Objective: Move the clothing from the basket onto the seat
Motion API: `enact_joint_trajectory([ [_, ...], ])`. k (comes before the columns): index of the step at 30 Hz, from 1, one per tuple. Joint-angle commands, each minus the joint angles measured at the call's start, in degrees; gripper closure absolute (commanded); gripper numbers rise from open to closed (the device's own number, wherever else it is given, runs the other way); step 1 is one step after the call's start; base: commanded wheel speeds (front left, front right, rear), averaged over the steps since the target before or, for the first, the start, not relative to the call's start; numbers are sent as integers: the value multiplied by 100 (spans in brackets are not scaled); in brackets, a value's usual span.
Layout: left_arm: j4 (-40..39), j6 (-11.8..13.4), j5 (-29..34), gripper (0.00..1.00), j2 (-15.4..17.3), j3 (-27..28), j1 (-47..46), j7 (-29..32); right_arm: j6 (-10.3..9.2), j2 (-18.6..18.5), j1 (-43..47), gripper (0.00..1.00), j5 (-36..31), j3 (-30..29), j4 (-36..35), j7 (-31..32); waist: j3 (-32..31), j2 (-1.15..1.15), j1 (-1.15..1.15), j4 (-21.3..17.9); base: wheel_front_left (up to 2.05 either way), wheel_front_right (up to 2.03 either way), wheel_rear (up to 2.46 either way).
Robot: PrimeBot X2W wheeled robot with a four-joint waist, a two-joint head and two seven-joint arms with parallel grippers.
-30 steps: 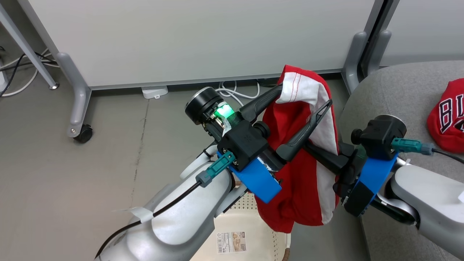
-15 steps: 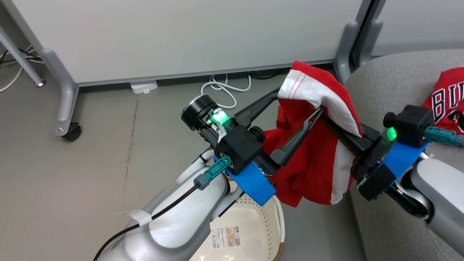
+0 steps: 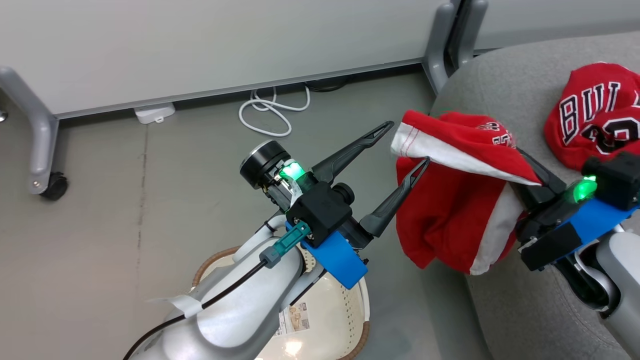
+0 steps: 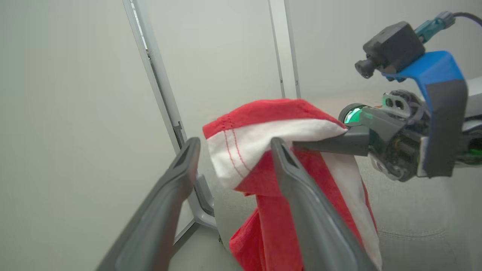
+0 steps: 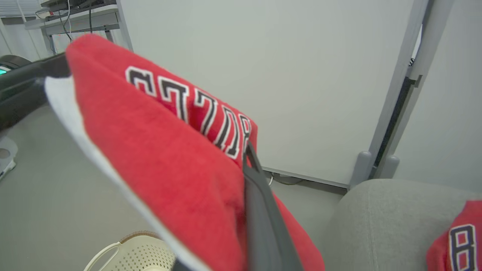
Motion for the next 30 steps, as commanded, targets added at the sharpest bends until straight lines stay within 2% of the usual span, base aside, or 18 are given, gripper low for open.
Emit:
enact_joint_trajectory([
  [1, 20, -3, 5, 0, 50, 20, 53, -13, 1, 59, 158, 100, -73, -173, -34, -21, 64, 0, 0, -110, 0, 0, 0],
  [15, 97, -3, -48, 0, 71, -281, -29, -13, 2, 509, 935, 100, -459, -1528, -307, -20, 313, 0, 0, -689, 0, 0, 0],
  [30, 242, -3, -134, 0, 43, -558, -146, -13, 2, 938, 1614, 100, -783, -2506, -536, -21, 498, 0, 0, -1163, 0, 0, 0],
])
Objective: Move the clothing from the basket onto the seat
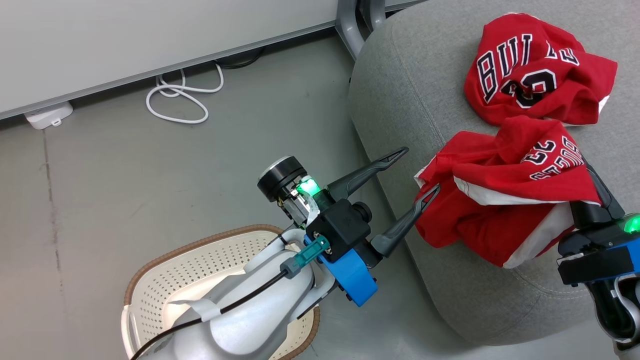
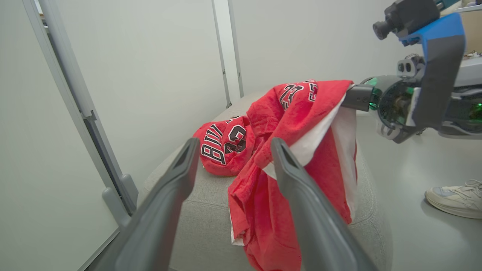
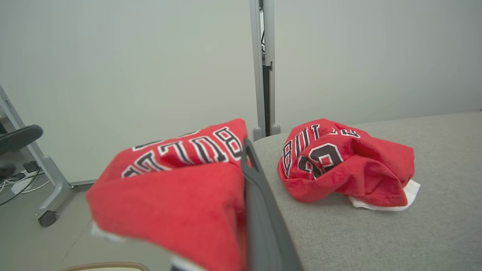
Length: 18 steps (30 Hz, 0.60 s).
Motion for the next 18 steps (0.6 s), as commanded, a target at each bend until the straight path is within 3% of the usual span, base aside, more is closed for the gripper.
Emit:
enact_joint_trajectory([
  [1, 11, -3, 3, 0, 21, 15, -70, -13, 3, 40, 67, 100, -32, -30, -37, -20, 1, 0, 0, -14, 0, 0, 0],
  [9, 14, -3, 39, 0, 100, 121, -137, -13, 3, 135, -237, 100, -133, -140, -179, -20, 87, 0, 0, -30, 0, 0, 0],
  [18, 19, 13, 203, 0, 220, 309, -445, -13, 3, 69, -1566, 100, -349, -555, -259, -19, 633, 0, 0, 16, 0, 0, 0],
])
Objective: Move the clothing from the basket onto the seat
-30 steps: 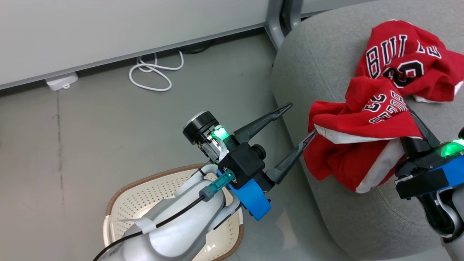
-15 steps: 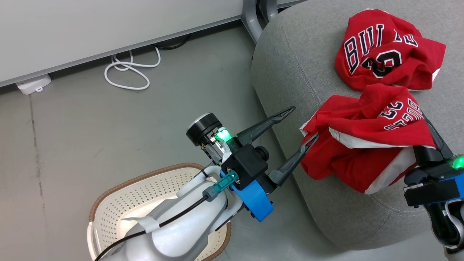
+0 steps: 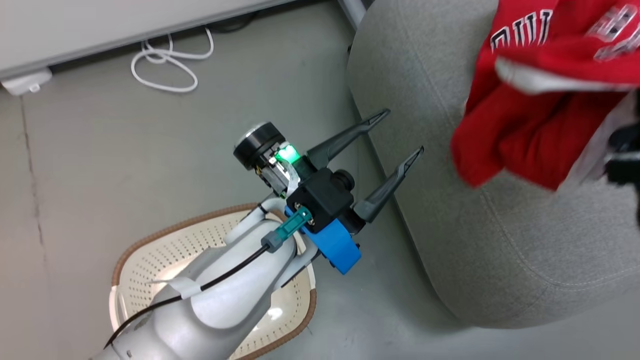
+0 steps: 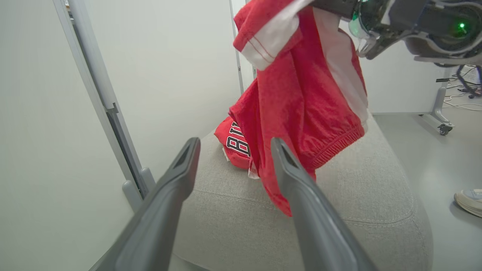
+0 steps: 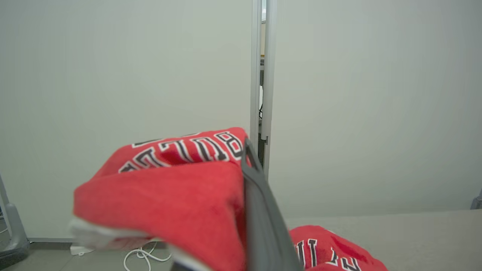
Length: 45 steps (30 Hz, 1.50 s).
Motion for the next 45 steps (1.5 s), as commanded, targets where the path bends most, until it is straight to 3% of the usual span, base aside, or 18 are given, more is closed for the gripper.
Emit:
enact_joint_trajectory([
  [1, 8, 12, 35, 0, 41, 32, -109, -13, 3, -38, -189, 100, -58, -67, 28, -18, 217, 0, 0, 42, 0, 0, 0],
  [6, 43, 10, 128, 0, 78, 29, -352, -2, 3, -228, -1097, 100, -251, -602, 242, -18, 713, 0, 0, 104, 0, 0, 0],
  [12, 12, 7, 232, 0, 167, -31, -671, 68, 3, -722, -2047, 100, -278, -1396, 693, -17, 1309, 0, 0, 211, 0, 0, 0],
  [17, -19, 7, 281, 0, 206, -75, -845, 112, 3, -1176, -2654, 100, -184, -1736, 1239, -18, 1633, 0, 0, 220, 0, 0, 0],
  [21, -46, 8, 311, 0, 252, -101, -931, 133, 3, -1306, -2856, 100, -215, -1780, 1756, -11, 1810, 0, 0, 193, 0, 0, 0],
  [35, -99, 50, 284, 0, 307, -131, -1080, 147, 3, -862, -2217, 100, -533, -2121, 3425, -11, 2121, 0, 0, 231, 0, 0, 0],
  [45, -70, 85, 239, 0, 314, -172, -1139, 141, 2, -606, -2137, 100, -215, -1710, 4337, -12, 2121, 0, 0, 247, 0, 0, 0],
])
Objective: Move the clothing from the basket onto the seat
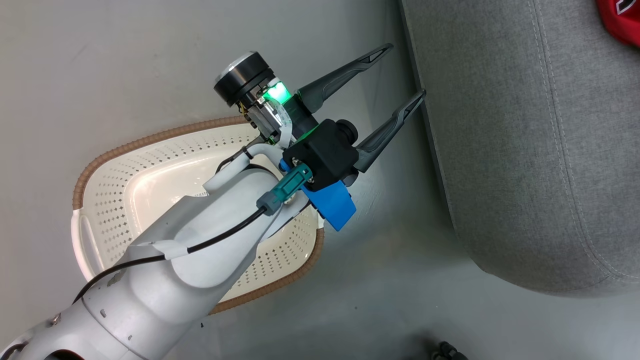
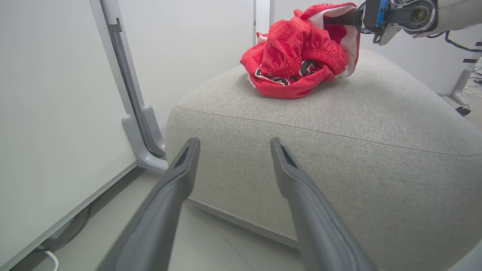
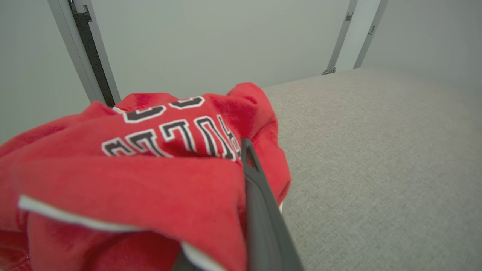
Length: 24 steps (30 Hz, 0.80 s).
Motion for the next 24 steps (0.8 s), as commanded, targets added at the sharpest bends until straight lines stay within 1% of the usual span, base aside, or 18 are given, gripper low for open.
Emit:
enact_joint_trajectory([
  [1, 10, 41, -33, 0, 8, 0, -98, -4, 1, 9, 23, 100, 55, 57, 85, -4, -44, 0, -1, 10, 0, 0, 0],
  [2, 20, 47, -42, 0, 15, 0, -84, -11, 1, 7, 18, 96, 77, 89, 121, -4, -78, 0, -1, 12, 0, 0, 0],
  [3, 31, 54, -53, 0, 21, 3, -64, -20, 1, -15, 15, 58, 85, 114, 120, -4, -118, 0, -1, 10, 0, 0, 0],
  [4, 41, 62, -59, 0, 23, 7, -37, -32, 1, -27, 34, 0, 90, 135, 120, -4, -163, 0, -1, 6, 0, 0, 0],
  [9, 110, 117, -143, 0, -13, 24, 177, -91, 1, 64, 410, 0, 58, 164, -81, -4, -544, 0, -1, -8, 0, 0, 0],
  [17, 178, 237, -316, 0, -108, 133, 654, -154, 1, 315, 1613, 0, -227, 135, -790, -3, -1331, 0, -1, 63, 0, 0, 0],
  [20, 88, 288, -372, 0, -111, 256, 873, -154, 1, 401, 2022, 0, -281, 107, -1163, -4, -1576, 0, -1, 105, 0, 0, 0],
  [21, 37, 330, -417, 0, -89, 373, 1064, -155, 1, 466, 2266, 0, -350, 159, -1427, -4, -1757, 0, -1, 135, 0, 0, 0],
  [24, -20, 403, -459, 0, -47, 573, 1380, -156, 1, 560, 2533, 0, -436, 230, -1845, -4, -2006, 0, -1, 190, 0, 0, 0],
])
